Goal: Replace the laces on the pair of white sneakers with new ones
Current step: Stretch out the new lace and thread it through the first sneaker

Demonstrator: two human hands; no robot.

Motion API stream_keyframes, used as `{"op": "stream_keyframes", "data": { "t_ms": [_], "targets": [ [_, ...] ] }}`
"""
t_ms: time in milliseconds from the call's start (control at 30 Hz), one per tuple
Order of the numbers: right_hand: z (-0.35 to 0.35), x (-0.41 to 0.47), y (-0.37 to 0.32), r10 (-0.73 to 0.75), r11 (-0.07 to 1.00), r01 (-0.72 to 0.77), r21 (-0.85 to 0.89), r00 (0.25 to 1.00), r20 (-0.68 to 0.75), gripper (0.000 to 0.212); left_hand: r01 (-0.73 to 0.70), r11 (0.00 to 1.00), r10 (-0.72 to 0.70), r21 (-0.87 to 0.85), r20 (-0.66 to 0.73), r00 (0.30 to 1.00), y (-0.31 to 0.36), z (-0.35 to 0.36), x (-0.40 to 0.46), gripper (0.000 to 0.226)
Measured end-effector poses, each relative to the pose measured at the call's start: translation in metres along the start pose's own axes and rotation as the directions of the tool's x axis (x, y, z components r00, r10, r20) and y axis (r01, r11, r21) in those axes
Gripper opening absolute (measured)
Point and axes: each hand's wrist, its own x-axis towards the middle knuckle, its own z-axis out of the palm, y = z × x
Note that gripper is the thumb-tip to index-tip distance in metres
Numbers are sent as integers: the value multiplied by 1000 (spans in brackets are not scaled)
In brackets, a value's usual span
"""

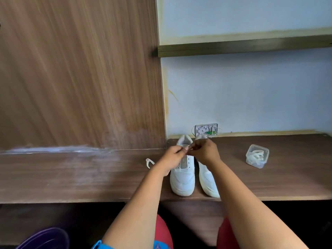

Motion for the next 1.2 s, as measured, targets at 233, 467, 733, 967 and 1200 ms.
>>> {"op": "stream_keyframes", "data": {
  "t_ms": [233, 467, 733, 967, 1200],
  "targets": [
    [5, 3, 29, 13, 959, -85, 269, 966, 258, 6, -14, 992, 12, 127, 18, 1000, -23, -5, 12, 25],
    [10, 20, 48, 220, 925, -177, 335, 971, -97, 19, 21, 994, -30, 109, 83, 996, -25, -18, 11, 29],
    [-24, 23, 44, 385, -31, -232, 972, 895, 226, 24, -19, 974, 43, 225, -101, 994, -26, -74, -6, 27],
    [24, -3, 16, 71, 857, -91, 508, 996, 58, 40, -90, 983, 96, 162, -29, 995, -6, -29, -5, 31],
    [-12, 27, 50, 306, 274, -353, 894, 914, 267, 37, -24, 999, 22, 21, 103, 994, -13, -36, -10, 29]
  ]
}}
